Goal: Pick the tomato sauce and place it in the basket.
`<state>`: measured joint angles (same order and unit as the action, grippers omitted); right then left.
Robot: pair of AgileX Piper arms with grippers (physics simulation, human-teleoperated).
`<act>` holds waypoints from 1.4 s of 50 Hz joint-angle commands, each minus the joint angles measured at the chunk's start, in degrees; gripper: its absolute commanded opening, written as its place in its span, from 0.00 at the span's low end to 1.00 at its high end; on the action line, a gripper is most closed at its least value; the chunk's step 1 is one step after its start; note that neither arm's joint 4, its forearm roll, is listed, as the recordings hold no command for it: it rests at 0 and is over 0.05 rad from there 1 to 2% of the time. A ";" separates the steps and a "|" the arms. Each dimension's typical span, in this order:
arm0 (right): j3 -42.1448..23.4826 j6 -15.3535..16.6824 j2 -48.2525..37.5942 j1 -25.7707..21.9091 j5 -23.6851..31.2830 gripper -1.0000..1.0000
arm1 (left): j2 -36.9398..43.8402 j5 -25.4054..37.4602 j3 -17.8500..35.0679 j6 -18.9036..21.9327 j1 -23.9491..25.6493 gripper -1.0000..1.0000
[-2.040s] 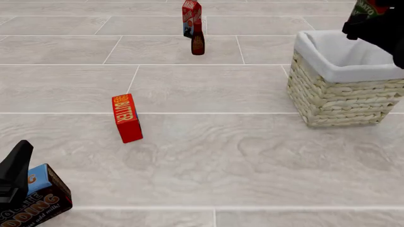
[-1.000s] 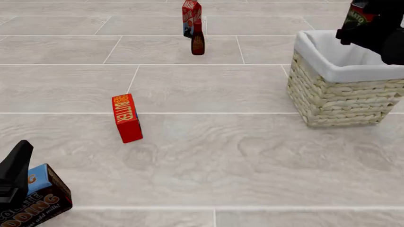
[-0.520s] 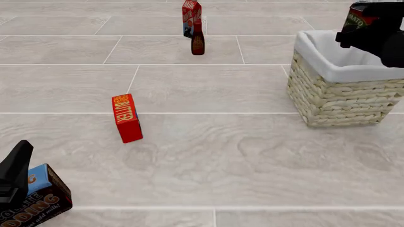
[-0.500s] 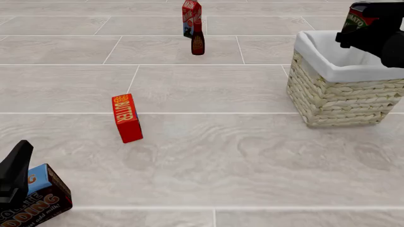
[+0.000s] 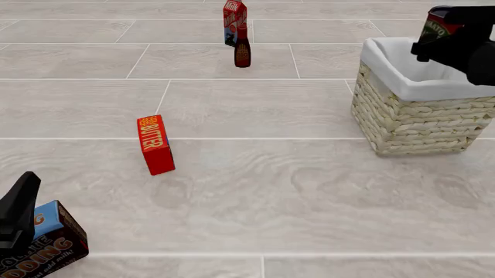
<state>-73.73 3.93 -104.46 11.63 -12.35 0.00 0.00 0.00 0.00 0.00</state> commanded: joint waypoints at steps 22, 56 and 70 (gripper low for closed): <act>-0.86 -1.14 -2.25 -0.04 0.21 0.00 | 0.00 0.00 0.00 0.00 0.00 1.00; -1.61 -1.22 -4.71 -0.05 0.48 0.00 | 0.00 0.00 0.00 0.00 0.00 1.00; -1.96 -0.95 -4.83 -0.04 0.72 0.00 | 0.00 0.00 0.00 0.00 0.00 1.00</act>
<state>-75.35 3.97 -109.08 11.52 -11.62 0.00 0.00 0.00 0.00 0.00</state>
